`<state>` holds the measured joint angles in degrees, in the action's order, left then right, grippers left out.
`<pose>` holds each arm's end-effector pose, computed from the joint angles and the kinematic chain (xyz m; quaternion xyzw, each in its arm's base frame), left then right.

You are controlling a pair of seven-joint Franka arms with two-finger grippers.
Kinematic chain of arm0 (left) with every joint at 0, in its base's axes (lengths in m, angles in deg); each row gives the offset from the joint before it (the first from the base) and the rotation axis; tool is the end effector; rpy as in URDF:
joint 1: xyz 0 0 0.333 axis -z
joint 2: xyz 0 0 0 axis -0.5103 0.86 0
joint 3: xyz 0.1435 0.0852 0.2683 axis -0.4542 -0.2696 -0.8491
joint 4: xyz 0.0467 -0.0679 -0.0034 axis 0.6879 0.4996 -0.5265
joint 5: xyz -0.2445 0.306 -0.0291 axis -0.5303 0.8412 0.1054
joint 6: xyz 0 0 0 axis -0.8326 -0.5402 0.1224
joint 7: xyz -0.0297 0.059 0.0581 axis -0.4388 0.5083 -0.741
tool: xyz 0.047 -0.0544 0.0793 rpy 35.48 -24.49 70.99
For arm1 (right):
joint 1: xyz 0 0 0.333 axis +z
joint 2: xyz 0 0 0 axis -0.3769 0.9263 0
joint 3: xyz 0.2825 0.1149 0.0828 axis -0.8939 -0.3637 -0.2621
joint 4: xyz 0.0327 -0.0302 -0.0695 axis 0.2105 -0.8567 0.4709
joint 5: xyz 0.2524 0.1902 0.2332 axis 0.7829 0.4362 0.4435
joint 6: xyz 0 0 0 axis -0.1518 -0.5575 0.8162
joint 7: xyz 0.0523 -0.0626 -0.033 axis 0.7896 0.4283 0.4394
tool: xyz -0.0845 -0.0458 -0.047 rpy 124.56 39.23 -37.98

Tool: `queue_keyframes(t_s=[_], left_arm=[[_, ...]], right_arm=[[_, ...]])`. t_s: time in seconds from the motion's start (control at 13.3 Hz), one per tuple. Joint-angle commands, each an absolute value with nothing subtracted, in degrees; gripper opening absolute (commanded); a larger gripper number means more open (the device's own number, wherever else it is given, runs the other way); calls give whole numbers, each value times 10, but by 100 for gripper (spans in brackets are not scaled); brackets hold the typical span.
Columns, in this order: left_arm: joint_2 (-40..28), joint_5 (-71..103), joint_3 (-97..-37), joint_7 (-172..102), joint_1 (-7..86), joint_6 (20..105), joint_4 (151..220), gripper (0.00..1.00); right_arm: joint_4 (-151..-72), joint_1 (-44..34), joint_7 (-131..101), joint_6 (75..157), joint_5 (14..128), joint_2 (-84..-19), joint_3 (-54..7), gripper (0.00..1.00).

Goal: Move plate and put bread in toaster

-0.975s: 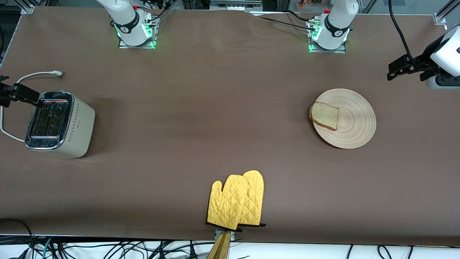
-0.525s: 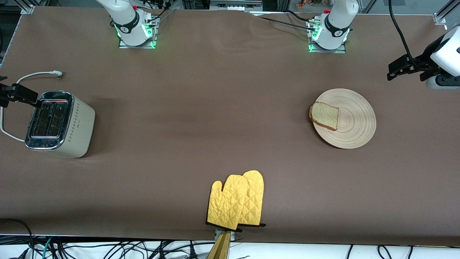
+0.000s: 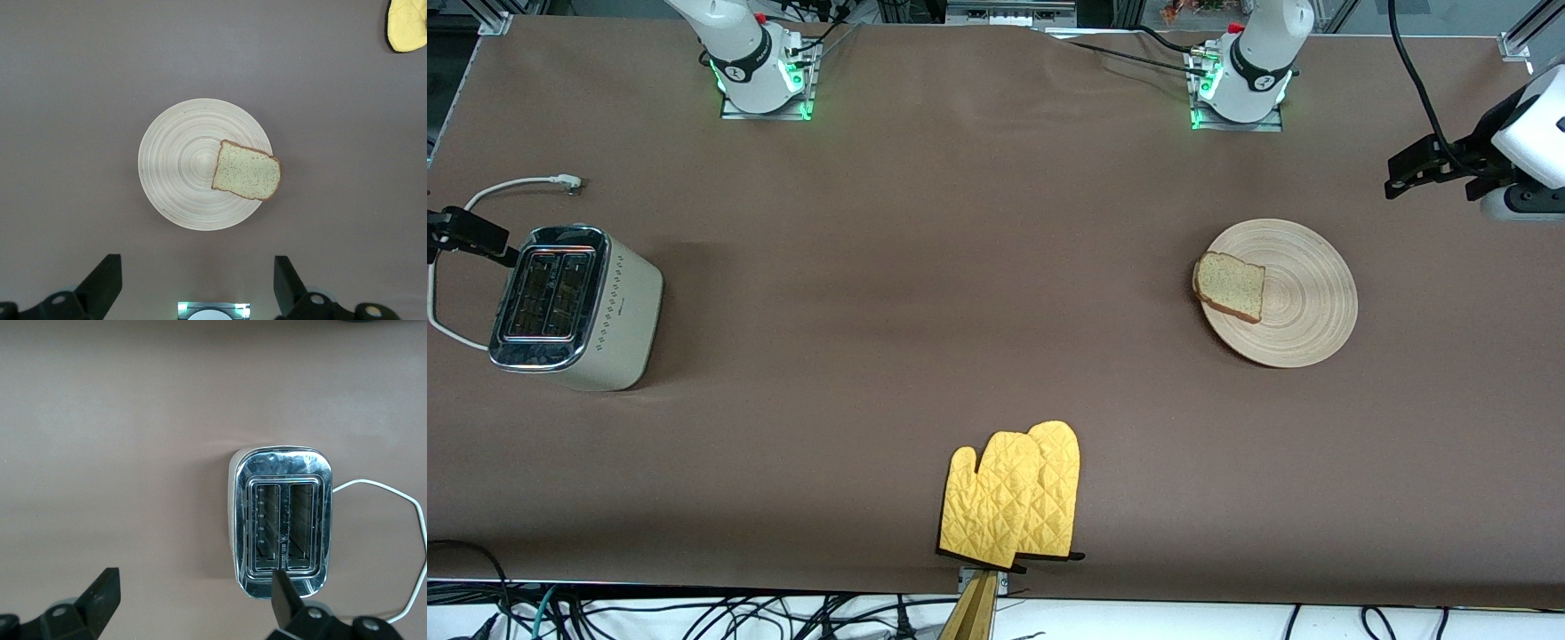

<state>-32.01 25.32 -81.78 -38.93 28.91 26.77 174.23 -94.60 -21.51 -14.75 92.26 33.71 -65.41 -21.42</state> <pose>0.5368 -0.0172 0.6248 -0.9980 -0.0047 0.0631 0.0062 0.6032 -0.0691 0.6011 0.9998 -0.0150 0.0040 0.0132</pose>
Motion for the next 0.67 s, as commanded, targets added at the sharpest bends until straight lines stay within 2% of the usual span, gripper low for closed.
queue_keyframes(t_s=[0.0, 0.6], left_arm=[[-314, 260, -816, -402, 286, 257, 1728, 100], [-314, 260, -816, -402, 286, 257, 1727, 100]], right_arm=[[-937, -216, -151, 925, 336, -652, -219, 100], [-938, -214, -151, 933, 337, -652, -219, 100]])
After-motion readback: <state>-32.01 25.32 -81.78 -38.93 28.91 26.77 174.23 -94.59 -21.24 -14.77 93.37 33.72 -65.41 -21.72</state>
